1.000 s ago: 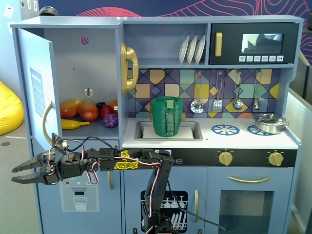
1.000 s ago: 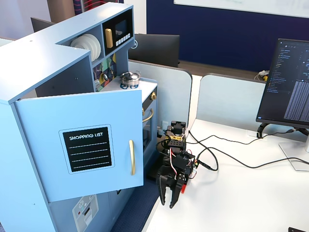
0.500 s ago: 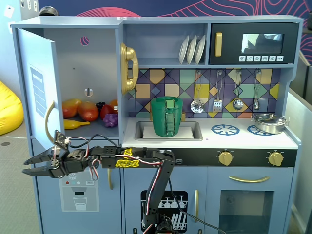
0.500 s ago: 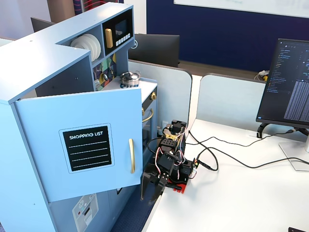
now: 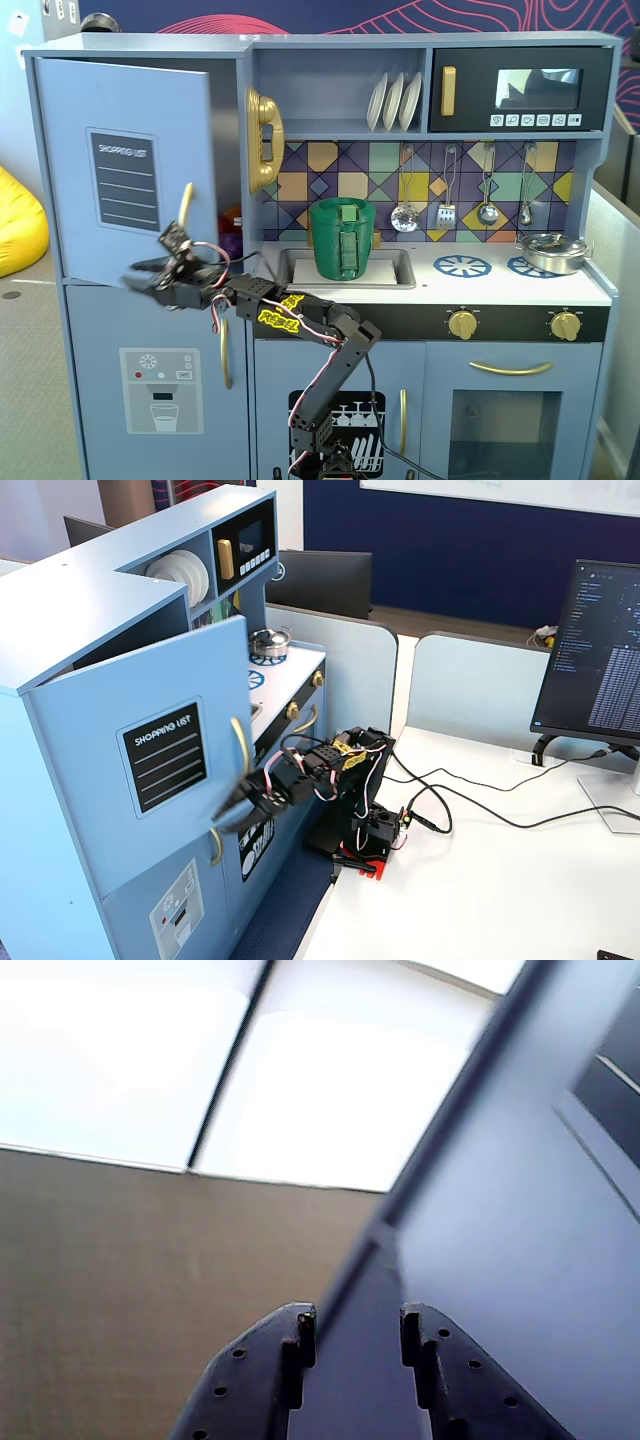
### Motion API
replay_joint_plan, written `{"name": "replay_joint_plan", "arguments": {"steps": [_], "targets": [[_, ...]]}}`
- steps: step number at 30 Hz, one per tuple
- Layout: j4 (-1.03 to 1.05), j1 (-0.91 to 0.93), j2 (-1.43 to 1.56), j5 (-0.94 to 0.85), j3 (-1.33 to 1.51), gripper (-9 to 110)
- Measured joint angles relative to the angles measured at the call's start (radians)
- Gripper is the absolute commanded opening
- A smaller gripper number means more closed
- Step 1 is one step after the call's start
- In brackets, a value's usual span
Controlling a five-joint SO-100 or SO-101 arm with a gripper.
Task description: Close the left cabinet door
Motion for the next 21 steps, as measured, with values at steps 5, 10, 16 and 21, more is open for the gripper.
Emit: {"name": "replay_joint_plan", "arguments": {"steps": [5,10,16,21], "targets": [[-0.009,0.109,0.002,0.005,0.008,0],[-0.037,0.169,0.002,-0.006,0.026,0],[-0.072,0.258,-0.018,-0.026,0.026,0],[-0.078,0.272,-0.021,-0.028,0.026,0]]}}
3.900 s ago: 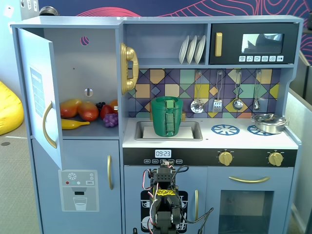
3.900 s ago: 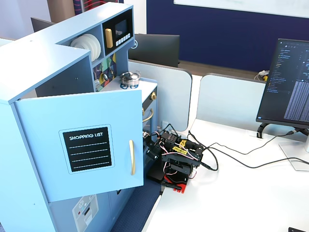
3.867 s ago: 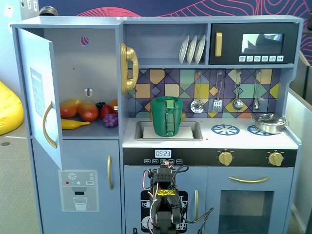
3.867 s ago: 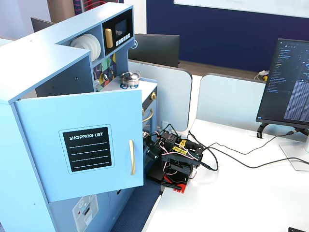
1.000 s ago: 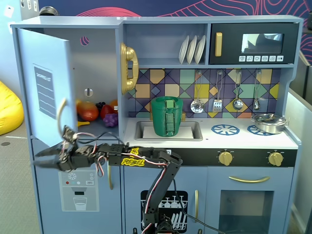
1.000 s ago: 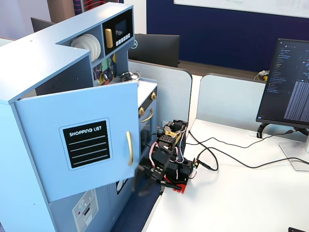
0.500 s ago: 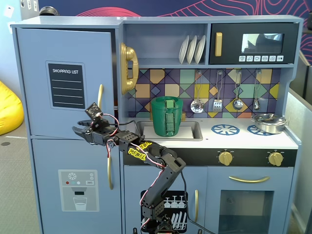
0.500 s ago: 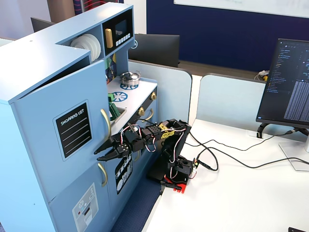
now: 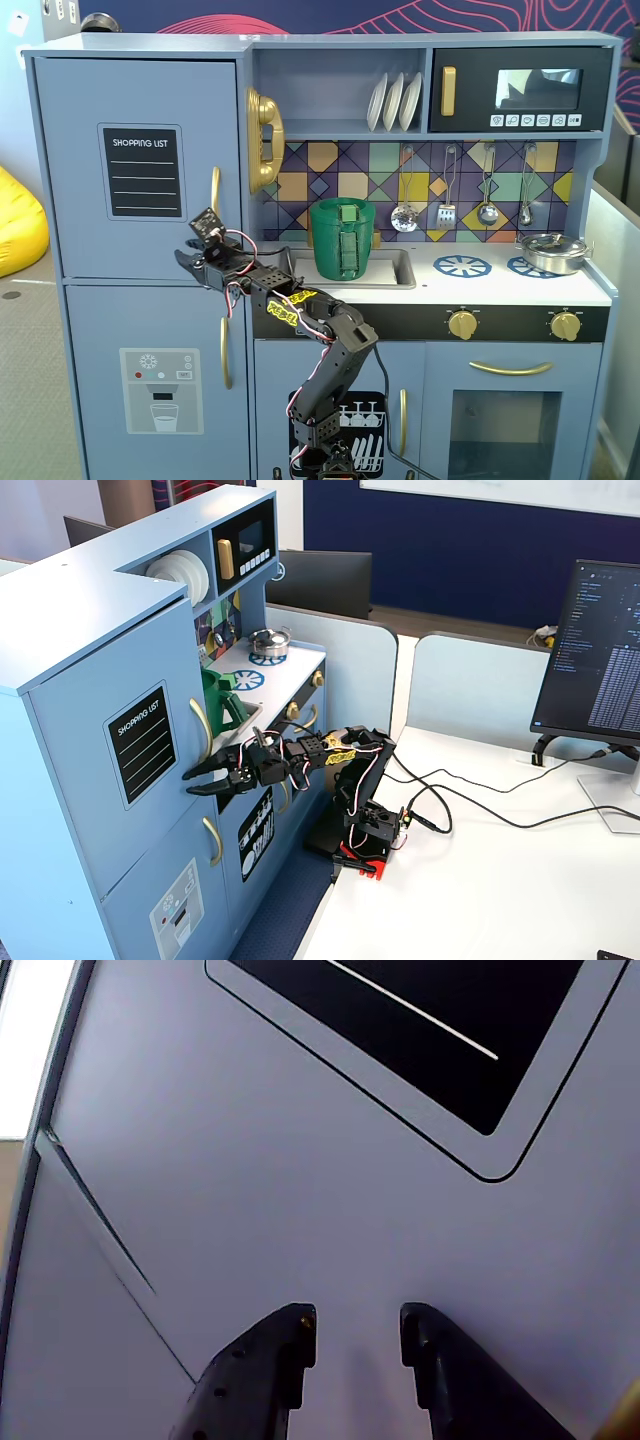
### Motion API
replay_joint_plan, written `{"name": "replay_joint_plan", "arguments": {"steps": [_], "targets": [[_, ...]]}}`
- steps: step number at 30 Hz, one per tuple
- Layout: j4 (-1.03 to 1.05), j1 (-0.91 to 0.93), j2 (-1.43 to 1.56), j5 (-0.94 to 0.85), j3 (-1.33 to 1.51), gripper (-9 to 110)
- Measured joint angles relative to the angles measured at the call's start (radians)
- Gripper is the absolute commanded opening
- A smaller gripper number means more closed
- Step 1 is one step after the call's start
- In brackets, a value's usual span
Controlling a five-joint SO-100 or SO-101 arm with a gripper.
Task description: Close the left cabinet door
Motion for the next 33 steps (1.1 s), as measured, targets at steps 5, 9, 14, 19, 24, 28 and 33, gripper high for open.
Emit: {"name": "replay_joint_plan", "arguments": {"steps": [5,9,14,19,24,28,33], "targets": [[0.038,-0.025,0.075,0.046,0.049,0],[0.052,-0.051,0.147,0.044,0.117,0],[0.025,0.044,0.153,0.038,0.143,0],[0.005,0.110,0.135,0.041,0.144,0],[0.133,0.077,0.227,0.110,0.169,0],[0.362,0.032,0.388,0.176,0.224,0],[0.721,0.163,0.588,0.256,0.298,0]]}}
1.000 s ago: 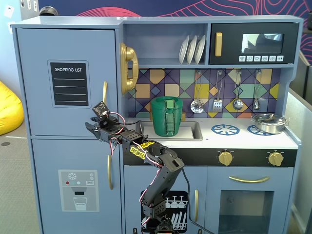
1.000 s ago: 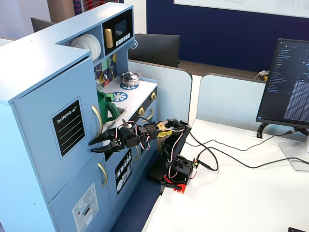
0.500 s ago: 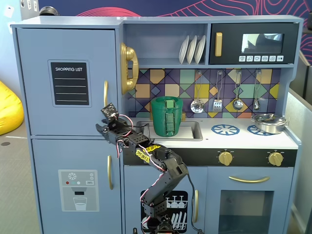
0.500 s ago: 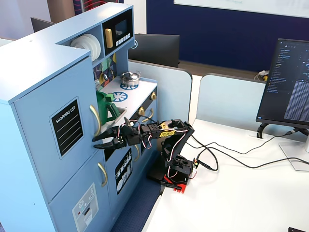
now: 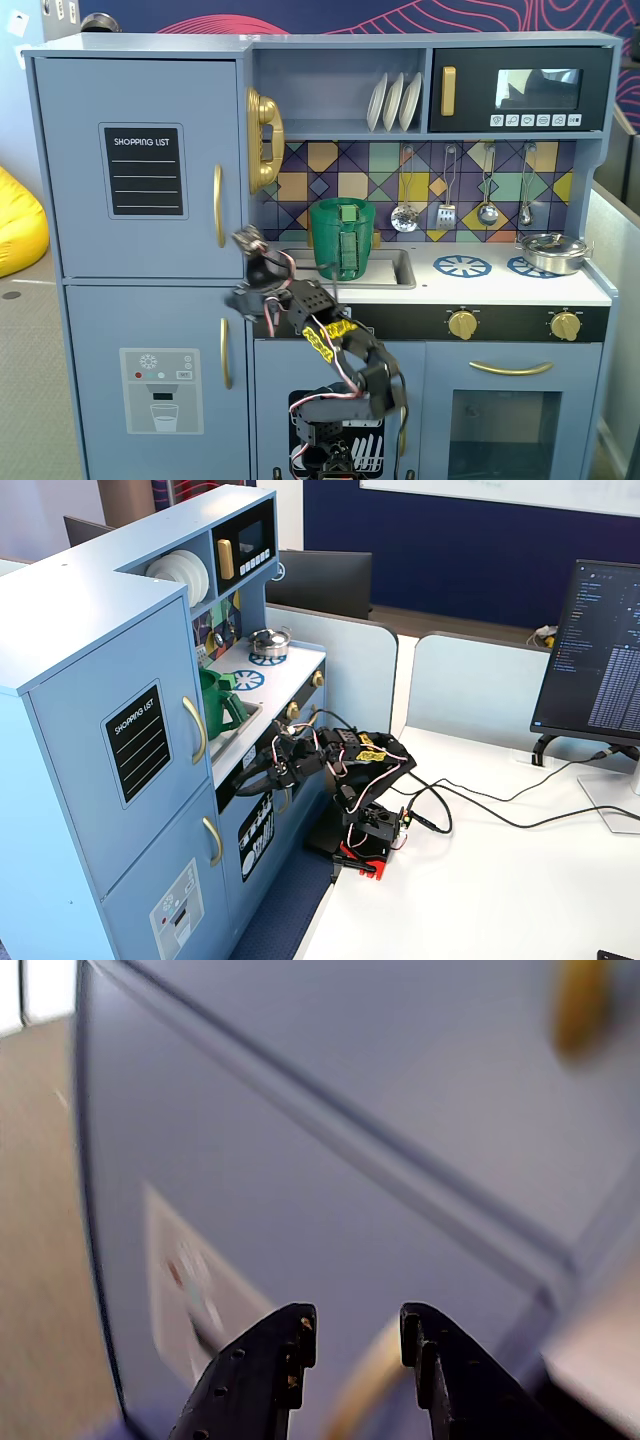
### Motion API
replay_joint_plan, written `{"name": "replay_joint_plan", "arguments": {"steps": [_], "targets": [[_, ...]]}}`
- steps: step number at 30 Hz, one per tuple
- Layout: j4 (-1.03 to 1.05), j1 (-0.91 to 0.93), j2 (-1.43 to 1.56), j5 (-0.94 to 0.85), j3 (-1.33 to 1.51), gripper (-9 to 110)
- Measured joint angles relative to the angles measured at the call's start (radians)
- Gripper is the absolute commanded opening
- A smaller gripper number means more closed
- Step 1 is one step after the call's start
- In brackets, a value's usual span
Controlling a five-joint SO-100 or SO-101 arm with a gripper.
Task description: Close the left cabinet door
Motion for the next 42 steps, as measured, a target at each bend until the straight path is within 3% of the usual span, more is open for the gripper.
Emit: {"name": "replay_joint_plan", "arguments": {"steps": [6,12,26,42], "targets": [[0.423,0.311,0.184,0.063,0.201,0],[0.604,0.563,0.316,0.181,0.479,0],[0.601,0.611,0.414,0.393,0.721,0],[0.672,0.649,0.505,0.276,0.703,3]]}}
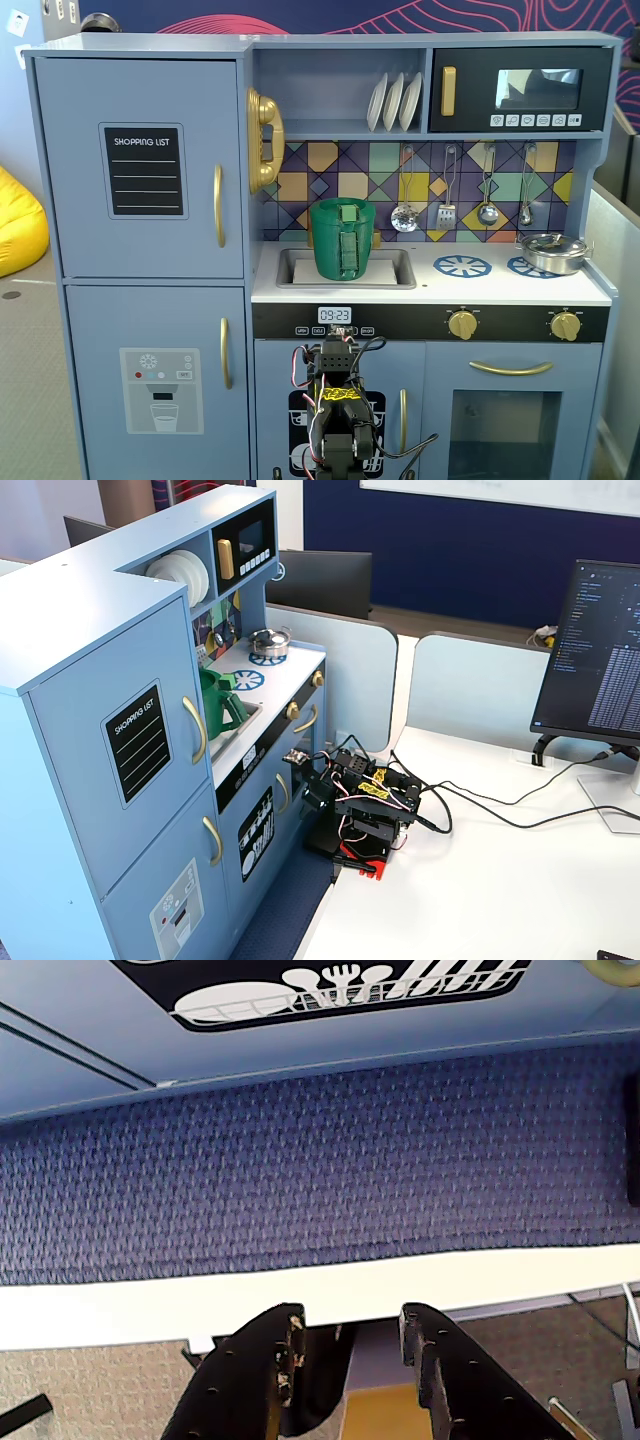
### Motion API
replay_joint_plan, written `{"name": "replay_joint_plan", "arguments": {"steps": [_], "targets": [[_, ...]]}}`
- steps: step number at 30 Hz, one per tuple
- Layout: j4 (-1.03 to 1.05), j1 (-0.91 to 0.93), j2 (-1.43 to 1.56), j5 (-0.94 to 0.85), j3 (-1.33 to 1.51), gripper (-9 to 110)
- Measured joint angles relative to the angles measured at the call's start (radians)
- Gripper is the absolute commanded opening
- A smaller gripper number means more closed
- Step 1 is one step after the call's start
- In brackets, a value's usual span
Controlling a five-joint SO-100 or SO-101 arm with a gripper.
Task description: Close the left cabinet door
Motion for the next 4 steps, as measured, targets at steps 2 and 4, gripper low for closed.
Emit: {"name": "replay_joint_plan", "arguments": {"steps": [2,4], "targets": [[0.000,0.000,0.000,0.000,0.000,4],[0.000,0.000,0.000,0.000,0.000,4]]}}
